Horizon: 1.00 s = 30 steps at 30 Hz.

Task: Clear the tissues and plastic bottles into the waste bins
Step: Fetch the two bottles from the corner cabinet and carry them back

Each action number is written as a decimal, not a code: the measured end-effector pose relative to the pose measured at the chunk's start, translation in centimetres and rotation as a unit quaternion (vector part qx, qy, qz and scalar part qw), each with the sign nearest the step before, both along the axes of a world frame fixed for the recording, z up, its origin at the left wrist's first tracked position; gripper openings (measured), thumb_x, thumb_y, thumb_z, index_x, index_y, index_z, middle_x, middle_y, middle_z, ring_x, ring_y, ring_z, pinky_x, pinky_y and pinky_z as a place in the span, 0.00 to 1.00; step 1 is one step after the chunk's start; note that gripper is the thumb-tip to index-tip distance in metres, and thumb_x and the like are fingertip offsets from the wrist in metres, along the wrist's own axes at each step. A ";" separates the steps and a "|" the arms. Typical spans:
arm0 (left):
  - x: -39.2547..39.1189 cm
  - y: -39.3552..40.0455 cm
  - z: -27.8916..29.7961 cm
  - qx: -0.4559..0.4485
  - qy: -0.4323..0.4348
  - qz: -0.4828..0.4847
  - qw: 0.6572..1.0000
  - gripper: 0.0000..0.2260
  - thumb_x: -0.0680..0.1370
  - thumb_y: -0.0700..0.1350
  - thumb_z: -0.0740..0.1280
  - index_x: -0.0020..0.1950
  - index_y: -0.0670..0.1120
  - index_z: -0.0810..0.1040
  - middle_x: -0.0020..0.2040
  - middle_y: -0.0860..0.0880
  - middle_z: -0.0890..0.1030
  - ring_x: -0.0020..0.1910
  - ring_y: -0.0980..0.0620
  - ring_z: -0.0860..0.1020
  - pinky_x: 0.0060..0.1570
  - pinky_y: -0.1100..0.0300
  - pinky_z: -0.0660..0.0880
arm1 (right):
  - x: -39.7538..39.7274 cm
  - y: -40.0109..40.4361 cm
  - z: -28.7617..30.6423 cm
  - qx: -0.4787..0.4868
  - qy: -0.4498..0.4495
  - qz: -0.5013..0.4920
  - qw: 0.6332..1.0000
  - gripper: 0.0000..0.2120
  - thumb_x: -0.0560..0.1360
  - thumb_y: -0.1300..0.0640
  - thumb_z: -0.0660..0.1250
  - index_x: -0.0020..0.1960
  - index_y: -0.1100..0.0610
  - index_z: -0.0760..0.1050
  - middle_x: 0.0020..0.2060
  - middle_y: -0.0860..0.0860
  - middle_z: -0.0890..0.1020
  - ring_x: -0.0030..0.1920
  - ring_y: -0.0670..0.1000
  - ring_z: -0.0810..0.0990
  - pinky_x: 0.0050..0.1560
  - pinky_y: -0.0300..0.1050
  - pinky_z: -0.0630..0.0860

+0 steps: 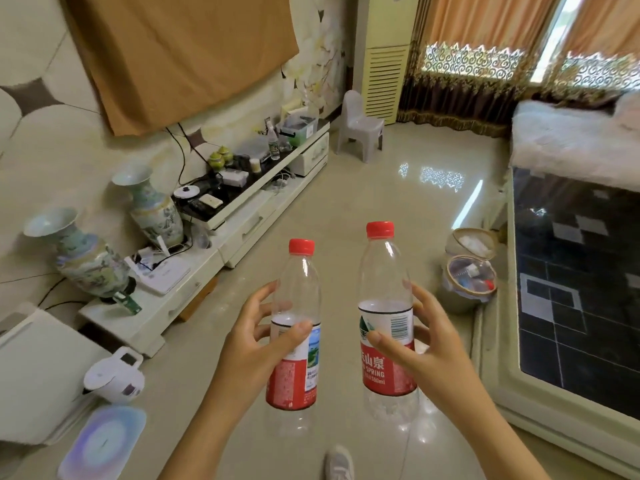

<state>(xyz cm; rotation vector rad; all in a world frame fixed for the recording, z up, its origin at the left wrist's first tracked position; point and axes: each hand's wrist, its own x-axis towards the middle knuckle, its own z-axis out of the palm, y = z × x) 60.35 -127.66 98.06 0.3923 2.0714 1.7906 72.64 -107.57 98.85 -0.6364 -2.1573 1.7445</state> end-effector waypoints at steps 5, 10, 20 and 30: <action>-8.6 6.8 -0.8 -0.003 -0.001 -0.031 1.000 0.33 0.58 0.64 0.74 0.62 0.70 0.69 0.57 0.61 0.79 0.57 0.57 0.78 0.57 0.52 0.77 | -8.2 6.3 -0.9 -0.005 0.020 -0.034 0.999 0.41 0.58 0.44 0.76 0.67 0.36 0.62 0.55 0.37 0.78 0.51 0.36 0.79 0.46 0.36 0.76; -16.9 13.5 -0.2 -0.005 -0.007 -0.040 0.999 0.33 0.58 0.64 0.75 0.62 0.71 0.69 0.57 0.61 0.79 0.58 0.56 0.78 0.58 0.50 0.77 | -16.8 13.2 -0.4 -0.004 0.017 -0.035 0.999 0.42 0.59 0.44 0.76 0.68 0.37 0.61 0.56 0.37 0.77 0.52 0.40 0.79 0.41 0.35 0.76; -31.0 27.3 0.1 0.002 -0.011 -0.090 0.996 0.35 0.58 0.64 0.75 0.64 0.67 0.69 0.57 0.61 0.80 0.58 0.57 0.78 0.60 0.51 0.76 | -29.0 25.0 0.4 0.003 0.010 -0.077 0.997 0.40 0.59 0.43 0.74 0.67 0.34 0.59 0.55 0.35 0.75 0.53 0.40 0.78 0.38 0.32 0.76; -47.3 44.0 -1.5 0.011 -0.030 -0.201 0.979 0.33 0.58 0.62 0.75 0.61 0.68 0.69 0.56 0.63 0.80 0.56 0.59 0.79 0.56 0.56 0.77 | -41.7 37.6 -0.7 0.016 -0.015 -0.169 0.985 0.44 0.58 0.41 0.74 0.71 0.38 0.59 0.54 0.31 0.74 0.54 0.38 0.76 0.44 0.35 0.76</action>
